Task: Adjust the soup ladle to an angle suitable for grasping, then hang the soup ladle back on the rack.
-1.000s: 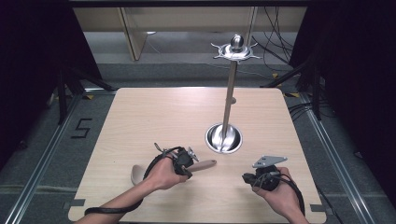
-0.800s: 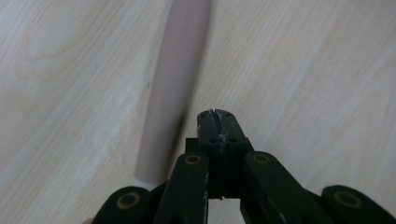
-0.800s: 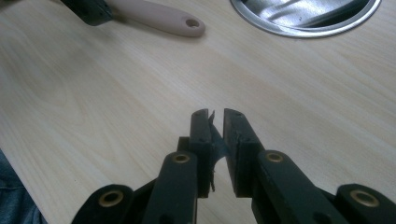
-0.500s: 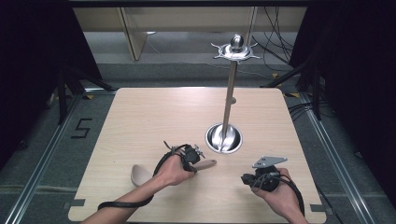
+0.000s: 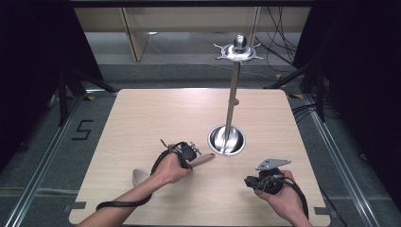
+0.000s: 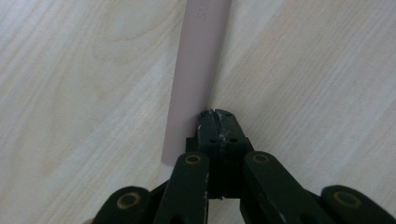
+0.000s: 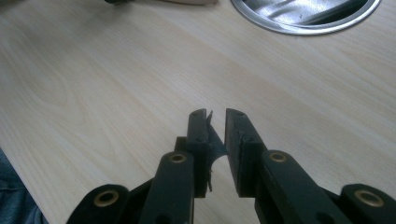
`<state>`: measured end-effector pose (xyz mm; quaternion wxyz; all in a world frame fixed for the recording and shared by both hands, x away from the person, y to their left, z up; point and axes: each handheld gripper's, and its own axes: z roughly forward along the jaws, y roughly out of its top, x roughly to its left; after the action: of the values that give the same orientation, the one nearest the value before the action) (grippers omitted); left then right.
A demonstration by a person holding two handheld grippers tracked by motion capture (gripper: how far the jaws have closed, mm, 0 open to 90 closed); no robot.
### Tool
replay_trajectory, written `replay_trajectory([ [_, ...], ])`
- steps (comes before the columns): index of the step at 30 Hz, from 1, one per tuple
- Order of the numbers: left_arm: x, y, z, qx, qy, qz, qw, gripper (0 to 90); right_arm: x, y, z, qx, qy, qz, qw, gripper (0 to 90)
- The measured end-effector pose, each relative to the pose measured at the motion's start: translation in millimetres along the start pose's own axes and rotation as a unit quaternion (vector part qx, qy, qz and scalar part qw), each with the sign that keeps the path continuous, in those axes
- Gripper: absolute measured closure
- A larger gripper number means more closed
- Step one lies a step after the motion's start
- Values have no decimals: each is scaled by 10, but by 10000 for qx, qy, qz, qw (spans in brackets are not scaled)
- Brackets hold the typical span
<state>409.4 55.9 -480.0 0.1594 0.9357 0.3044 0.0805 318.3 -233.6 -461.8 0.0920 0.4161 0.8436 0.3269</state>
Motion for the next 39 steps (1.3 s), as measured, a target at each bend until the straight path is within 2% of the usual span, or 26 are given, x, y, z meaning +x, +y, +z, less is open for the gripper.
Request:
replay_trajectory([
  [4, 46, -15, 13, 23, -52, -84, 9999, 892, 6, 0, -11, 20, 32, 79, 10000, 796],
  [6, 49, -30, 6, -26, -68, -99, 9999, 887, -8, -6, -10, -10, 10, 11, 10000, 789],
  [7, 49, -40, -5, -67, -103, -105, 9999, 875, 5, -8, -6, -62, 36, 154, 9999, 781],
  [10, 62, -80, -64, -239, -257, -97, 9993, 830, -21, -7, -32, -55, -41, 42, 10000, 752],
  [11, 70, -95, -91, -303, -314, -80, 9990, 810, -19, -13, -23, -189, -30, 123, 9997, 741],
  [13, 85, -128, -148, -422, -404, -152, 9982, 762, -45, -15, -58, -131, -101, 129, 9998, 716],
  [14, 102, -141, -184, -501, -409, -130, 9978, 731, -69, -32, -37, -314, -195, 104, 9993, 701],
  [15, 114, -156, -225, -637, -424, -223, 9968, 706, -101, -22, -86, -109, -239, 93, 9996, 685],
  [16, 132, -162, -251, -695, -411, -204, 9965, 671, -134, -33, -78, -270, -323, 145, 9990, 663],
  [17, 154, -168, -283, -741, -427, -213, 9961, 636, -168, -40, -93, -214, -381, 54, 9990, 644],
  [18, 186, -174, -314, -687, -459, -207, 9964, 590, -180, -40, -124, -99, -414, 135, 9990, 623],
  [19, 211, -177, -324, -844, -520, -356, 9944, 538, -206, -50, -137, -69, -502, -34, 9987, 604],
  [20, 279, -179, -351, -876, -454, -315, 9946, 507, -224, -64, -151, -35, -589, -195, 9981, 594],
  [21, 332, -181, -373, -908, -399, -397, 9943, 479, -241, -81, -165, -71, -691, -294, 9972, 593],
  [22, 395, -183, -398, -858, -285, -369, 9952, 457, -249, -97, -187, -63, -739, -243, 9970, 591],
  [23, 434, -181, -415, -870, -225, -429, 9950, 441, -263, -114, -203, -85, -738, -187, 9971, 589],
  [25, 490, -167, -438, -892, -241, -580, 9940, 408, -284, -143, -239, -124, -687, 31, 9976, 587],
  [26, 510, -162, -447, -874, -235, -578, 9942, 391, -316, -164, -257, -151, -706, 14, 9974, 586],
  [27, 531, -153, -460, -854, -263, -578, 9943, 383, -318, -170, -271, -147, -712, 109, 9973, 585],
  [28, 536, -139, -456, -905, -229, -667, 9934, 377, -341, -182, -285, -173, -723, 64, 9972, 584],
  [30, 533, -116, -459, -883, -233, -719, 9932, 365, -356, -196, -311, -266, -756, 120, 9967, 583],
  [31, 531, -104, -459, -888, -219, -726, 9932, 363, -340, -197, -330, -243, -729, 284, 9966, 582],
  [35, 494, -63, -446, -906, -290, -643, 9934, 372, -362, -210, -342, -284, -763, 146, 9966, 579],
  [37, 472, -43, -420, -869, -382, -603, 9937, 386, -367, -204, -331, -273, -756, 148, 9967, 575],
  [38, 467, -37, -407, -861, -400, -606, 9936, 396, -367, -193, -326, -260, -725, 232, 9968, 575],
  [39, 461, -26, -396, -810, -389, -627, 9940, 402, -384, -195, -310, -286, -739, 137, 9968, 575],
])
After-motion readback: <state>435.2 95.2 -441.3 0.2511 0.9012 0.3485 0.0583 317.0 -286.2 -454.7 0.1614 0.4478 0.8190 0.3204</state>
